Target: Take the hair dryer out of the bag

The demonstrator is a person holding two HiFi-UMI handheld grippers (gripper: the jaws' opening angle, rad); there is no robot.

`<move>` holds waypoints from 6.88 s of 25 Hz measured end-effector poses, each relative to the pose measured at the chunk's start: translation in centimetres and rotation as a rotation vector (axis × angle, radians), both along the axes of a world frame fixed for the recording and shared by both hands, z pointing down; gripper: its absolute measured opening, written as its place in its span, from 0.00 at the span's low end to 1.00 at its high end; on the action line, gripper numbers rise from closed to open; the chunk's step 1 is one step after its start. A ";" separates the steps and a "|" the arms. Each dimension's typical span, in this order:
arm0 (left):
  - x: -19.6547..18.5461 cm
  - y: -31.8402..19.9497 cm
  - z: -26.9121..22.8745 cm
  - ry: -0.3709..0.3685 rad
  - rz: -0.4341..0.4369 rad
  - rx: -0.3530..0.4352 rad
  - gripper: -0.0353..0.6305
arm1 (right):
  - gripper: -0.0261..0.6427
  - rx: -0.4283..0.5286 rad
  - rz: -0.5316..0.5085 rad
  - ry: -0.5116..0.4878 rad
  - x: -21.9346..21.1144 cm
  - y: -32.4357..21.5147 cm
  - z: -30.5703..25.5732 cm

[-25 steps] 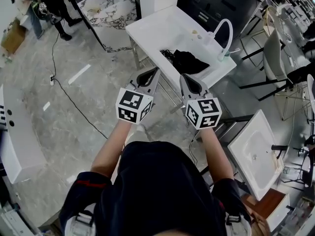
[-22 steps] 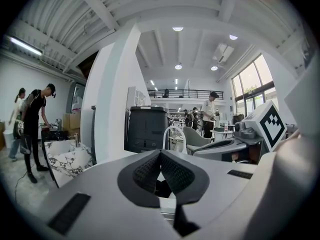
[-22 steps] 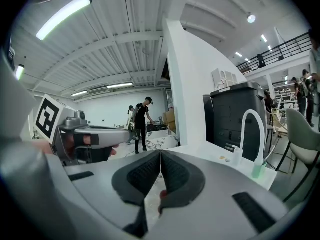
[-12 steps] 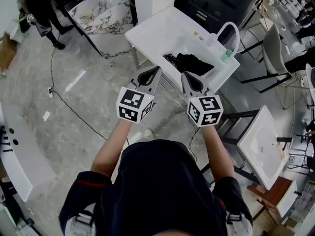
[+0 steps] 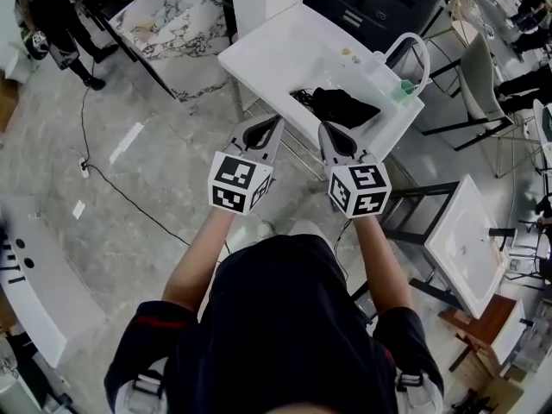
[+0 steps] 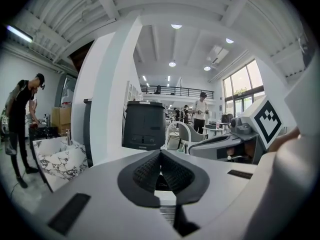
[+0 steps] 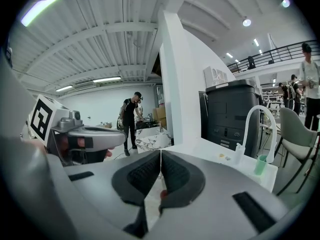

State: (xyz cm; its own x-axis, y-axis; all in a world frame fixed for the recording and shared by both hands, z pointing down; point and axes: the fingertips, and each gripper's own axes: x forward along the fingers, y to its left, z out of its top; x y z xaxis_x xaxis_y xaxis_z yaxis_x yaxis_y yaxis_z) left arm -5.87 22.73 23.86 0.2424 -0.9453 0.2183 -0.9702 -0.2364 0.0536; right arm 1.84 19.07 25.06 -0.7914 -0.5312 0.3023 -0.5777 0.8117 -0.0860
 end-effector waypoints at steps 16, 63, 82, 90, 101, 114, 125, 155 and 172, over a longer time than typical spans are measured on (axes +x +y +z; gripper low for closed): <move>-1.1 -5.4 1.4 0.023 0.019 -0.041 0.07 | 0.09 -0.018 0.025 -0.015 -0.9 -5.7 1.8; 1.3 -22.9 5.7 -0.092 0.004 -0.158 0.07 | 0.09 -0.095 -0.001 -0.024 1.6 -24.6 6.3; -1.2 -26.4 9.4 -0.080 0.114 -0.229 0.07 | 0.09 -0.175 0.109 0.024 0.2 -26.8 9.6; -2.1 -28.8 11.2 -0.078 0.164 -0.246 0.07 | 0.09 -0.222 0.184 0.057 0.3 -27.9 11.7; -0.7 -28.7 16.4 -0.035 0.338 -0.349 0.07 | 0.09 -0.314 0.262 0.074 0.6 -27.7 15.6; -0.3 -26.8 23.2 -0.053 0.426 -0.493 0.07 | 0.09 -0.443 0.326 0.146 1.5 -26.0 21.2; 0.5 -26.6 26.4 -0.042 0.512 -0.569 0.07 | 0.09 -0.528 0.387 0.188 2.0 -25.1 24.7; -0.2 -28.2 29.4 -0.016 0.549 -0.623 0.07 | 0.54 -0.717 0.365 0.313 0.0 -24.3 33.1; -0.9 -28.4 30.6 -0.041 0.559 -0.651 0.07 | 0.54 -0.586 0.310 0.585 -0.2 -25.0 35.4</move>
